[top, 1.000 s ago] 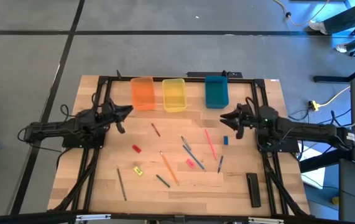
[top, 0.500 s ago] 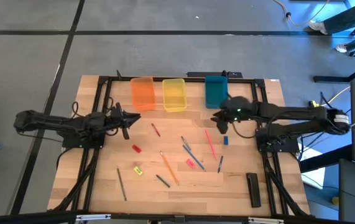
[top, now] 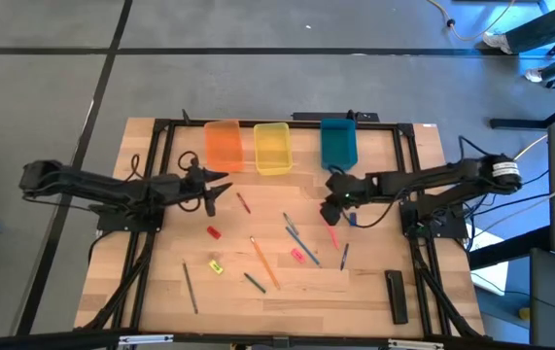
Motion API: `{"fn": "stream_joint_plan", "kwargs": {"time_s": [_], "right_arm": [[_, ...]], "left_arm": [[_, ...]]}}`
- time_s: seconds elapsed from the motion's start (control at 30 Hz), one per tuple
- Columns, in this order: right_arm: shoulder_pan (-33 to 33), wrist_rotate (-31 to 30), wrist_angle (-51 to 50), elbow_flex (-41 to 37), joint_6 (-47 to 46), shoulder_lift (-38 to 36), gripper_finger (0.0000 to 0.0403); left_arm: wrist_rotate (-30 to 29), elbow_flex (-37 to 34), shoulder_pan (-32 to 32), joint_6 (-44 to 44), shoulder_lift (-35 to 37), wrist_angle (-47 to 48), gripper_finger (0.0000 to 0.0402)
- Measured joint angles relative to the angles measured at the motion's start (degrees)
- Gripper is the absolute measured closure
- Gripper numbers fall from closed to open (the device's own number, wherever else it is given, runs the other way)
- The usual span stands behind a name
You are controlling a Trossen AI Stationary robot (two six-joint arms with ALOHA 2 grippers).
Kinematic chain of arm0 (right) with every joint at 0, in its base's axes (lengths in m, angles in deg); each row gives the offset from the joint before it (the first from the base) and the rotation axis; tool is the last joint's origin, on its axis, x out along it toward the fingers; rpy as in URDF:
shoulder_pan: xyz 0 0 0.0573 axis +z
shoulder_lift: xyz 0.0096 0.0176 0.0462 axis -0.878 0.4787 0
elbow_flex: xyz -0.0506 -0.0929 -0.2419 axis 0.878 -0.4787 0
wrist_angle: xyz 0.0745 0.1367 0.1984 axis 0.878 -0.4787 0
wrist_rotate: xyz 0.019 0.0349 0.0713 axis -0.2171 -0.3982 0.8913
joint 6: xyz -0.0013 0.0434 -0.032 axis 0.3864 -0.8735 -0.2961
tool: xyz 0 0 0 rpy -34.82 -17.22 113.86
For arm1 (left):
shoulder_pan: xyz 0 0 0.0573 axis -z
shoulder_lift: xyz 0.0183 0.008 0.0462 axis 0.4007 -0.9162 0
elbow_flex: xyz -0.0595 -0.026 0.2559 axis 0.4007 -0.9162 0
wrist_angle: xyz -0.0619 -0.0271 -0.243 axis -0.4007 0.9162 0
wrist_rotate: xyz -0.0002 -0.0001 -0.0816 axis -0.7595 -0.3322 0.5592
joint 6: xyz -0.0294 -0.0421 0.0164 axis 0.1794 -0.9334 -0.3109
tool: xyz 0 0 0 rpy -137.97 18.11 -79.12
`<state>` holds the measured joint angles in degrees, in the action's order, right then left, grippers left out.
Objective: Sort crayons/erasers/pens/pencils in bins
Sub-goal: Put the pink pencil into the blue bin
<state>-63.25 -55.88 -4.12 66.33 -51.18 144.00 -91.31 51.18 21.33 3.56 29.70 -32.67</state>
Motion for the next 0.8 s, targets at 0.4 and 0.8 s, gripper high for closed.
{"fn": "stream_joint_plan", "kwargs": {"time_s": [0.4, 0.8], "right_arm": [[5.1, -2.6, -23.2, 17.7, -4.8, 16.6, 0.0262], [7.4, -1.8, -24.8, 18.6, -7.1, 24.4, 0.0262]], "left_arm": [[0.0, 1.5, 0.8, -0.2, -6.1, -1.3, 0.0245], [5.2, 1.5, 1.9, 2.4, -6.1, -5.9, 0.0248]]}}
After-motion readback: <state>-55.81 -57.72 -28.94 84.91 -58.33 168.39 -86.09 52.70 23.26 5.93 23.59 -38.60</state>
